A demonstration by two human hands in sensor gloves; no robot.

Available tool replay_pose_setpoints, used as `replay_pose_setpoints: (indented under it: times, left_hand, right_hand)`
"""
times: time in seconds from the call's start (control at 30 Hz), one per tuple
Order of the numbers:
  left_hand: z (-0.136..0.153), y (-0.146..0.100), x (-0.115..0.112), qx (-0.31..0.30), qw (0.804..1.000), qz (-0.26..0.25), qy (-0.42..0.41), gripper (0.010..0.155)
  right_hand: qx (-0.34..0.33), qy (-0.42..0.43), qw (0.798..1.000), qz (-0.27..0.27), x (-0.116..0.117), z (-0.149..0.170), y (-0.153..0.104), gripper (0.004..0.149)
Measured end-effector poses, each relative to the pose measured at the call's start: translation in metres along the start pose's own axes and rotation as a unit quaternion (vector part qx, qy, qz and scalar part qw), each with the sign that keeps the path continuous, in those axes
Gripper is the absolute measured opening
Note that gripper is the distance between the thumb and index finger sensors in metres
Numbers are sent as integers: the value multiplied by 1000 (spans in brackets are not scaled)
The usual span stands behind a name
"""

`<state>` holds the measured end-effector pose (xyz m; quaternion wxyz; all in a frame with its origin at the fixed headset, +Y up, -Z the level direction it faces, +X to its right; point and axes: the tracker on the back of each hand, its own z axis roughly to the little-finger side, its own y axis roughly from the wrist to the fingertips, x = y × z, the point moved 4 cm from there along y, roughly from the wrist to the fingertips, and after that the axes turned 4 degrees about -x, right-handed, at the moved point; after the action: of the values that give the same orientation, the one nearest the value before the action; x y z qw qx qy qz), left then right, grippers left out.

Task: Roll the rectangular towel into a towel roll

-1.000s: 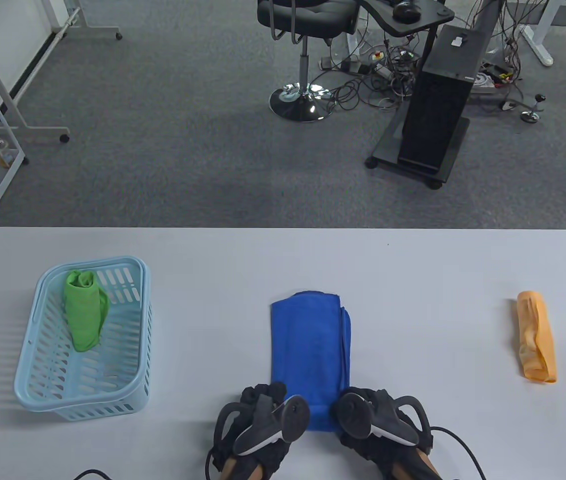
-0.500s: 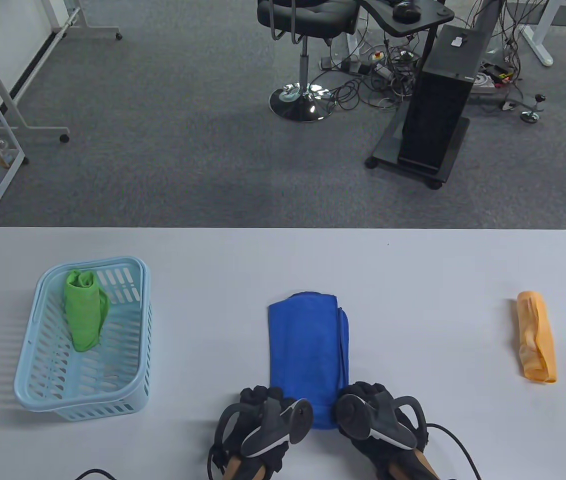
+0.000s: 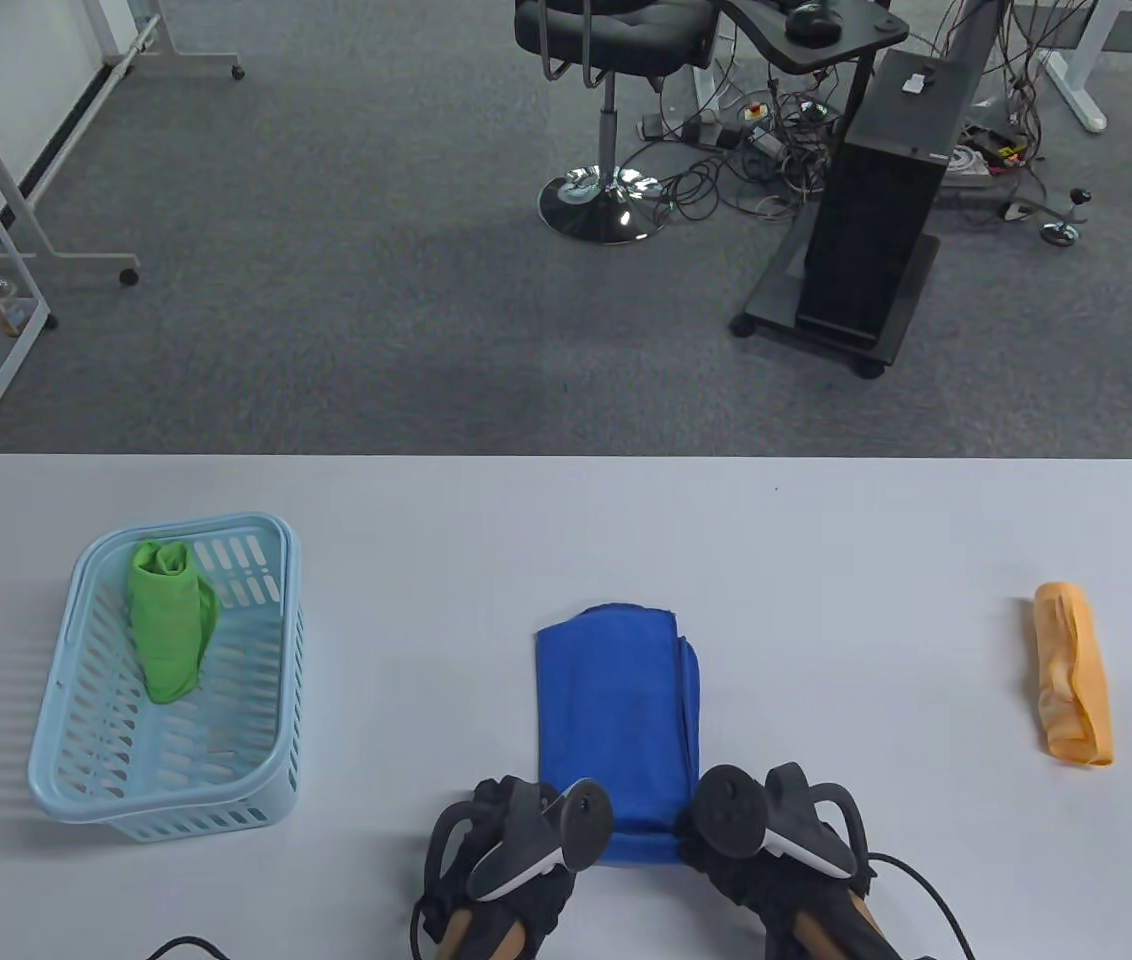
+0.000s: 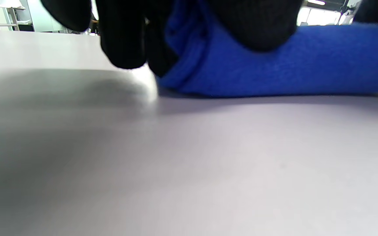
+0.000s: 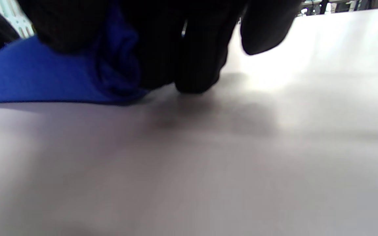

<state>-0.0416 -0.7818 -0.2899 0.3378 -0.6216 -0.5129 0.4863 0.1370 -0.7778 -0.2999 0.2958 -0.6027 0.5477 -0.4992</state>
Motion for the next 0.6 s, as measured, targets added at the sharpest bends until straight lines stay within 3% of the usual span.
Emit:
replay_pose_setpoints:
  times: [0.07, 0.17, 0.3, 0.4, 0.47, 0.53, 0.6]
  left_hand:
    - [-1, 1, 0, 10, 1000, 5, 0, 47]
    - [-2, 2, -4, 25, 1000, 16, 6, 51]
    - [1, 1, -4, 38, 999, 17, -2, 52]
    - [0, 1, -2, 39, 999, 2, 4, 43]
    - [-7, 0, 0, 27, 999, -6, 34, 39]
    - [-11, 0, 0, 18, 998, -2, 55, 42]
    - [-12, -1, -5, 16, 997, 42, 60, 47]
  right_hand:
    - [11, 16, 1000, -8, 1, -2, 1, 51]
    - [16, 28, 999, 12, -7, -9, -3, 67]
    - [-28, 24, 997, 61, -16, -24, -7, 58]
    - [-24, -12, 998, 48, -6, -25, -4, 49]
    - [-11, -67, 998, 15, 5, -20, 0, 51]
    - [1, -46, 999, 17, 7, -13, 1, 55]
    - [15, -8, 1000, 13, 10, -8, 1, 60]
